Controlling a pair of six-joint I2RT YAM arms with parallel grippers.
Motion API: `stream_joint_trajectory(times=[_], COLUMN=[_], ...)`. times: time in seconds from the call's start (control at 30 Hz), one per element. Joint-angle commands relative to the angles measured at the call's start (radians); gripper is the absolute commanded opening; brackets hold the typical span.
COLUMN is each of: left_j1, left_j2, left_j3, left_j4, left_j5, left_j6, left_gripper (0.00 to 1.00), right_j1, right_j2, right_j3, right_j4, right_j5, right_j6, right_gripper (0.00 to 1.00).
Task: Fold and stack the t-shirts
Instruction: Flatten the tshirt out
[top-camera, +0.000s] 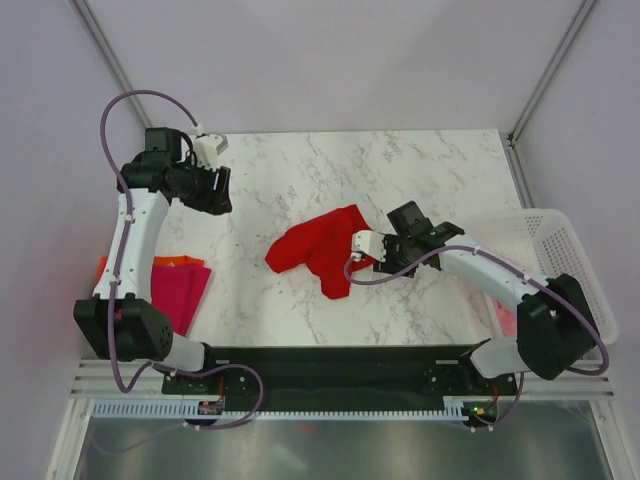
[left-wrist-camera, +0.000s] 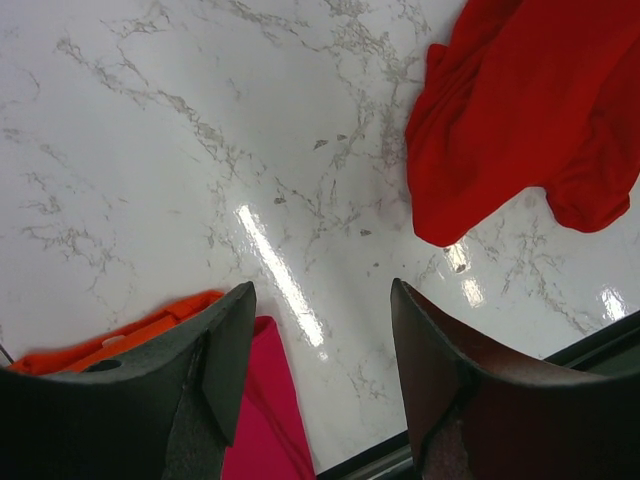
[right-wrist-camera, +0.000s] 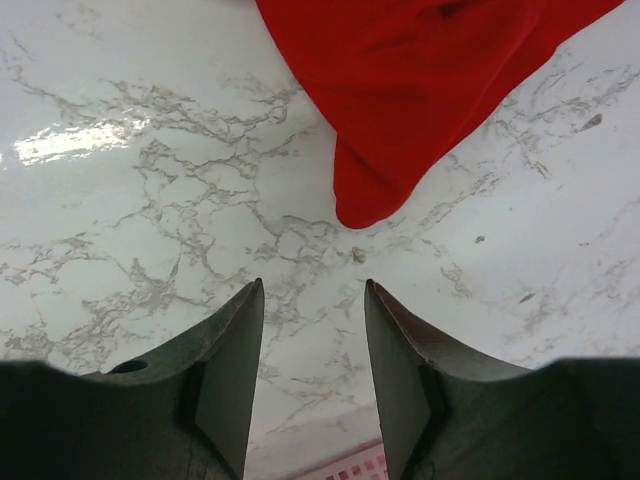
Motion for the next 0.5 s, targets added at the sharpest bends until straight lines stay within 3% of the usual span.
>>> stream_joint_trajectory(times=[0.0,0.27,0.33,0.37,0.47], left_j1=[-0.002,-0.002,-0.002,-0.002,-0.003], left_j2=[-0.006,-0.011,-0.008,-0.005,0.004], left_j3=[0.002,-0.015,-0.021,-0.021,-0.013], left_j4=[-0.017,-0.025,-0.025,-0.025,-0.025], left_j5=[0.034,0.022,0.023,0.025,0.037], left_j6=[0.043,0.048,0.050,0.048,0.046], left_gripper=[0.63,0.63,0.63,0.63,0.63], right_j1=[-0.020,-0.038,-0.038,-0.038,-0.039], right_j2=[0.052,0.227,0.265,0.276,0.281], right_j3=[0.010,0.090,0.112,0.121,0.205], right_j4=[0.114,0.151,0.150,0.150,0.104], right_j5=[-0.049,-0.076,-0.095,-0.105,-0.122], right_j6=[-0.004,0.031,0.042,0.046,0.068], right_gripper=[0.52,0.50,0.46,0.29,0.03])
